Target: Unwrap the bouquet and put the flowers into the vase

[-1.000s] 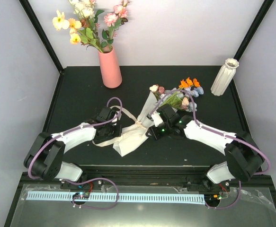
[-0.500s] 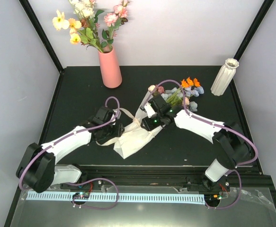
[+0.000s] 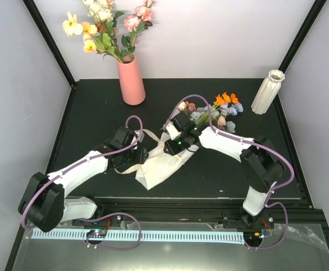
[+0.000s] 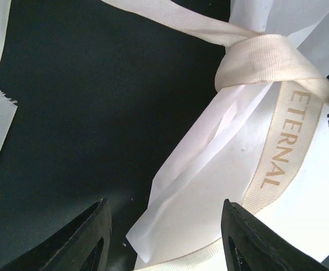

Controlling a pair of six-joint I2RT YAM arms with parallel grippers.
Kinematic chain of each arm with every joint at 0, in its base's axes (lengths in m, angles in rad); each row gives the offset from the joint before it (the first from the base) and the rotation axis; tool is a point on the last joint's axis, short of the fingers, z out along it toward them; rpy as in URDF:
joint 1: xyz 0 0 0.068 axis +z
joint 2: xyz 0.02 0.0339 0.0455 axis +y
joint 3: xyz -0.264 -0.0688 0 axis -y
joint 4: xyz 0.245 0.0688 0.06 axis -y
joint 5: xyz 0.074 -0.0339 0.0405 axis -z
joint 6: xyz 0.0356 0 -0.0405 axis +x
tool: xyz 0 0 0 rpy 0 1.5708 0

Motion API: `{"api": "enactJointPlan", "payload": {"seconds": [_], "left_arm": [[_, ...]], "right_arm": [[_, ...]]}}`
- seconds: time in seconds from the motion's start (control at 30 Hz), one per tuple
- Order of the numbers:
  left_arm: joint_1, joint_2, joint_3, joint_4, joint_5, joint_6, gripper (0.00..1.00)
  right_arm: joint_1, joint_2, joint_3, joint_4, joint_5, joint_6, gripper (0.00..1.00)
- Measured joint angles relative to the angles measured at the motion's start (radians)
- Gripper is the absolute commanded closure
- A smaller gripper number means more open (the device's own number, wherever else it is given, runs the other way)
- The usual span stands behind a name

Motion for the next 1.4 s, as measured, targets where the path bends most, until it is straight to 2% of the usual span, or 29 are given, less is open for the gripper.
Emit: {"api": "enactJointPlan", "payload": {"seconds": [0.23, 0.43, 0.57, 0.73, 0.9, 0.97, 1.17, 1.4], "left_arm": [[0.0, 0.033, 0.013, -0.003, -0.003, 0.008, 0.45], [0.0, 0.025, 0.015, -0.003, -0.003, 0.007, 0.45], [0.0, -0.026, 0.015, -0.006, -0.002, -0.006, 0.39], [-0.006, -0.13, 0.015, 0.011, 0.042, -0.048, 0.33], [-0.024, -0.145, 0.016, 0.043, 0.101, -0.076, 0.31], [-0.032, -0.144, 0.016, 0.056, 0.123, -0.082, 0.31], [-0.056, -0.098, 0.034, 0.081, 0.158, -0.089, 0.32], [-0.065, -0.085, 0.035, 0.08, 0.152, -0.089, 0.32]], "right_arm": [[0.003, 0.037, 0.018, -0.01, -0.015, -0.012, 0.96], [0.004, 0.007, 0.028, -0.04, -0.014, -0.017, 0.97], [0.004, -0.117, -0.002, -0.066, -0.005, -0.018, 0.96], [0.004, -0.323, -0.12, -0.064, -0.006, -0.008, 0.93], [0.004, -0.462, -0.289, -0.06, -0.01, 0.04, 0.91], [0.004, -0.5, -0.337, -0.058, -0.01, 0.06, 0.87], [0.004, -0.6, -0.447, -0.043, -0.015, 0.113, 0.63], [0.004, -0.564, -0.422, -0.018, -0.048, 0.128, 0.46]]}}
